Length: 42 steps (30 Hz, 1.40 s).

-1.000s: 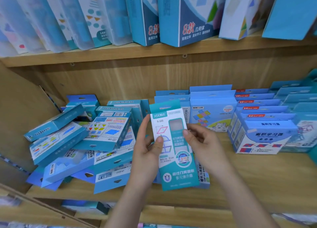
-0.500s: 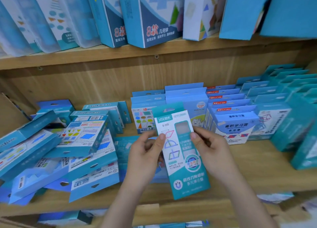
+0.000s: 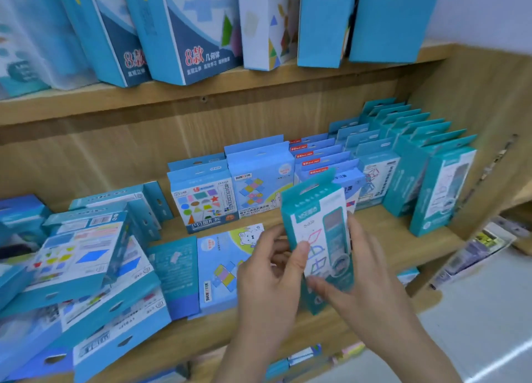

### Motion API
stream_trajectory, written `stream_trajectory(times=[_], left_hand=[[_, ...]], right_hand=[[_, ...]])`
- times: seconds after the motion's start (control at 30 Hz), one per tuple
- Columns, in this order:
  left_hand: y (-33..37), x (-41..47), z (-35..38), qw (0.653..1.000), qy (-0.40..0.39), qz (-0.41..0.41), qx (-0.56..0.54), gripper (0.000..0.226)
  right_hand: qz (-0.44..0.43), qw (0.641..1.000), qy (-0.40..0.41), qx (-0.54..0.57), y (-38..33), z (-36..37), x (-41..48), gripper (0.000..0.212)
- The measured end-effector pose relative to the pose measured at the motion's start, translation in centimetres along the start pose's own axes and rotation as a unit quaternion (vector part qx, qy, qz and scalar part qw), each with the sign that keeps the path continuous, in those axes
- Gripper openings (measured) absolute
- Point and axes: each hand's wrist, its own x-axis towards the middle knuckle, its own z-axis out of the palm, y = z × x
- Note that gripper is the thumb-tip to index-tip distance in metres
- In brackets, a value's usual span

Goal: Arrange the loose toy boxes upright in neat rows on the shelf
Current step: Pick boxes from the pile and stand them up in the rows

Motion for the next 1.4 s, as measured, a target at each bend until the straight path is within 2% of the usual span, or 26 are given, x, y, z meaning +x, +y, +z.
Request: stream_trajectory(times=[0.2,0.3,0.37,0.43,0.53,0.73,0.93,1.17,1.27,1.4], left_hand=[[0.3,-1.5,3.1,0.994,-0.063,0.049,0.071,0.026],[0.5,-1.3,4.6,0.984,-0.100,0.069,0.127,0.038],[0.9,-1.1,6.2,0.973,-0.131,0.060,0.180,0.042],[1.1,-1.0,8.8,0.964,-0.149,0.036,0.215,0.036],[1.4,-0.6,12.7,0.963,-0.152,0.032,0.219,0.033],[2.4,1.2,20.8,0.963,-0.116,0.059,0.238,0.044],[1.8,5.3,26.0,0.941,-0.091,0.077,0.315,0.044],[0.4,5.8,28.1,0.936,-0.080,0.051,0.339,0.075],[0.5,6.1,28.7,0.914,-0.084,0.057,0.393,0.080],[0.6,6.7,29.4,0.884,-0.080,0.047,0.458,0.085]], right_hand=[[0.061,0.996,0.024,-0.058,1.1,-2.0,-1.4,0.102],[0.087,0.993,0.031,-0.071,2.0,-3.1,-1.2,0.102],[0.080,0.994,0.033,-0.074,3.2,-4.0,-0.8,0.103],[0.068,0.994,0.030,-0.082,5.1,-5.6,-0.3,0.103],[0.074,0.991,0.045,-0.101,8.0,-7.7,0.5,0.105],[0.086,0.986,0.099,-0.107,13.7,-12.2,2.5,0.100],[0.049,0.989,0.077,-0.113,16.8,-14.8,5.5,0.078],[-0.059,0.986,0.096,-0.122,17.5,-16.1,8.0,0.068],[-0.094,0.979,0.081,-0.164,17.2,-16.3,9.9,0.071],[-0.109,0.966,0.051,-0.230,16.8,-16.3,12.3,0.063]])
